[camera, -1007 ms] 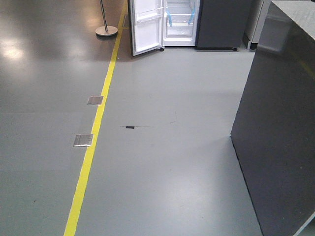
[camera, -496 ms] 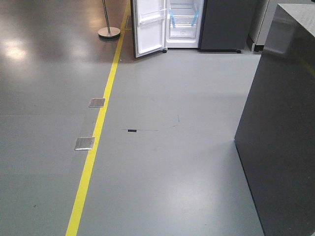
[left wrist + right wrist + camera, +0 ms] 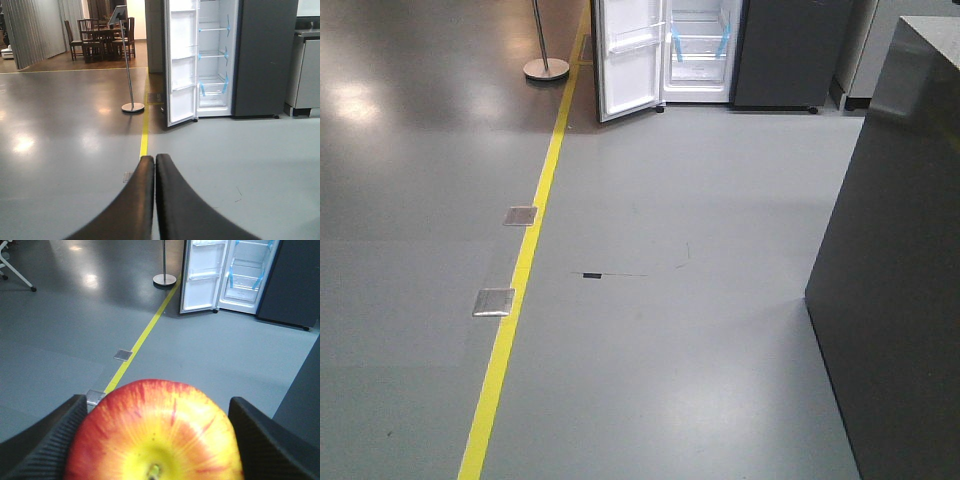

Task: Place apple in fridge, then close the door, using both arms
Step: 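Continue driving toward the refrigerator along the yellow floor line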

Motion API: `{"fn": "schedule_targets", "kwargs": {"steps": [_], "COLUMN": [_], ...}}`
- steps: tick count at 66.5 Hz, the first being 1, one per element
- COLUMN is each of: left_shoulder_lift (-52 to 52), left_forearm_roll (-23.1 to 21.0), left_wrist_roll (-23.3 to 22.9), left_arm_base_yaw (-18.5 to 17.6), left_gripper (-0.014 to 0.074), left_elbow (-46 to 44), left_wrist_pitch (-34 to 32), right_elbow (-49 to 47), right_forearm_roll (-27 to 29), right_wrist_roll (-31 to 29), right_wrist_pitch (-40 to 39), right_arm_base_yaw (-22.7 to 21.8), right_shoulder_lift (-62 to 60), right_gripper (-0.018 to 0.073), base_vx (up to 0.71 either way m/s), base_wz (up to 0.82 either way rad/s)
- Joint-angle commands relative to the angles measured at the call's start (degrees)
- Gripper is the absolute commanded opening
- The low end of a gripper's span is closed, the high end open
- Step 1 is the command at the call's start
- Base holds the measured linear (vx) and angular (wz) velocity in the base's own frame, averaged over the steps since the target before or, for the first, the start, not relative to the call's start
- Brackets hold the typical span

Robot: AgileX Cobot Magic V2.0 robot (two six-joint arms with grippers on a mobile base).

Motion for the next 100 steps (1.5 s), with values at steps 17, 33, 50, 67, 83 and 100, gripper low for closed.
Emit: {"fn": "schedule_targets", "kwargs": {"steps": [17, 33, 50, 67, 83, 100], "left_shoulder_lift": [-0.4, -0.4, -0.4, -0.4, -0.4, -0.4], "left_forearm_roll": [-0.1, -0.1, -0.1, -0.1, -0.1, -0.1], "left_wrist_roll": [0.0, 0.0, 0.0, 0.0, 0.0, 0.0], "left_arm_base_yaw": [0.0, 0.0, 0.0, 0.0, 0.0, 0.0], "left_gripper": [-0.0008, -0.0008, -0.0008, -0.0008, -0.0008, -0.0008], "left_elbow": [0.9, 0.9, 0.9, 0.9, 0.9, 0.9], "left_wrist_pitch": [-3.7, -3.7, -3.7, -3.7, -3.7, -3.7], "right_elbow": [-1.7, -1.7, -1.7, -1.7, -1.7, -1.7], "right_forearm_roll": [1.0, 1.0, 1.0, 1.0, 1.0, 1.0], "right_wrist_roll": [-0.5, -0.5, -0.5, -0.5, -0.5, -0.5], "right_wrist_pitch": [-4.5, -4.5, -4.5, -4.5, -4.5, -4.5], "right_arm_base_yaw": [-0.2, -0.2, -0.2, -0.2, -0.2, -0.2], "right_shoulder_lift": [-0.9, -0.9, -0.9, -0.9, -0.9, -0.9], "right_gripper": [0.0150, 0.0150, 0.0150, 0.0150, 0.0150, 0.0150], "base_vx": [0.10, 0.10, 0.10, 0.10, 0.10, 0.11], "base_wz": [0.03, 0.02, 0.00, 0.01, 0.01, 0.01]}}
